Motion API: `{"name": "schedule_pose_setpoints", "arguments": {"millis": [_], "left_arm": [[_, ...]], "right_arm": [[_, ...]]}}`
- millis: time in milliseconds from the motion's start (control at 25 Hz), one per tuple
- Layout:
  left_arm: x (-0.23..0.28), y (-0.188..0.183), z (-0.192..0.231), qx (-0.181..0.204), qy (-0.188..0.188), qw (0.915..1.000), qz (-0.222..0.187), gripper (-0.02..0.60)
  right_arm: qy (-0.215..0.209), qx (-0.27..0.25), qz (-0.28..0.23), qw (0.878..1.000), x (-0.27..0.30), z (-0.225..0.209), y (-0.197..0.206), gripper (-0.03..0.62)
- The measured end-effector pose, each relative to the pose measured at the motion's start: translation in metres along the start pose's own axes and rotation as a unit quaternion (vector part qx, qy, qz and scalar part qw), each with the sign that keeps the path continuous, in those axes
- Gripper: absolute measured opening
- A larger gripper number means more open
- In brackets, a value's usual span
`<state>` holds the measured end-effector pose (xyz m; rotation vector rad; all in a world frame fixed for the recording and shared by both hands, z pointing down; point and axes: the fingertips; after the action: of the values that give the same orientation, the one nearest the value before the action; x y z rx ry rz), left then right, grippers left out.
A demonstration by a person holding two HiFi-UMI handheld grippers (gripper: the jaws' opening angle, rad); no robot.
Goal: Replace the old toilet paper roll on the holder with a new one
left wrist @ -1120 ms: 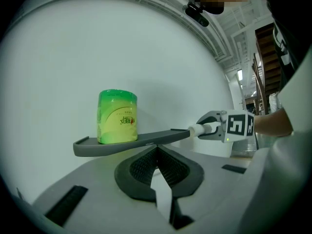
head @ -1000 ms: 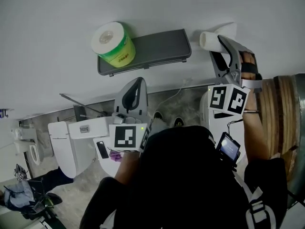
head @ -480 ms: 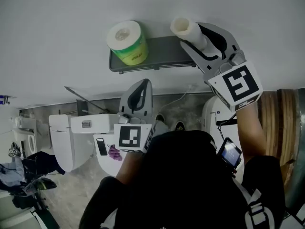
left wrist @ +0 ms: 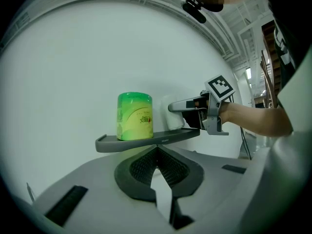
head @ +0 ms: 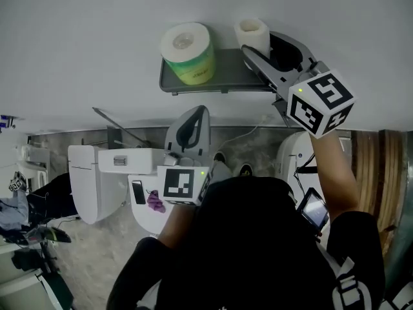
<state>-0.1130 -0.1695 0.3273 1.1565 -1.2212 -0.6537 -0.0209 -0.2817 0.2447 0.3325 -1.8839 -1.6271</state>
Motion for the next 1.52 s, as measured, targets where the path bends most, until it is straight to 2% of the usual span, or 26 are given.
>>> {"name": "schedule_pose_setpoints", "arguments": {"millis": [200,640,1040,1360,1520], "left_arm": [[0.003,0.0,0.005,-0.004,-0.003,1.0,0.003,0.021],[0.008,-0.002,0.005,-0.001,0.004,1.0,0.001,0.022],[0.01,0.0,0.006,0.004,0.007,1.0,0.001,0.023],[0.008,0.002,0.015,0.002,-0.008,1.0,0.002,0.023],[0.007,-0.003,0.015,0.005,-0.012,0.9999,-0.005,0.023]], "right_arm": [[0.017,-0.029,0.054,0.998,0.01,0.004,0.012,0.21],[0.014,-0.032,0.109,0.993,0.0,0.001,0.029,0.212],[0.024,-0.045,0.075,0.996,-0.004,0.001,0.022,0.25],[0.057,-0.063,0.01,0.996,-0.016,-0.005,0.003,0.252],[0.052,-0.075,-0.015,0.996,-0.021,0.0,-0.006,0.252]]}}
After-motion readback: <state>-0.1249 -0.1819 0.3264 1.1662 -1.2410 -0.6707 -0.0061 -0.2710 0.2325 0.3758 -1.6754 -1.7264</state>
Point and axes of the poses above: the fingertips, and each gripper's own axes: x forward along the fingers, z to its left, y out of its underside, and after that the axes turned 15 degrees about z, right-handed
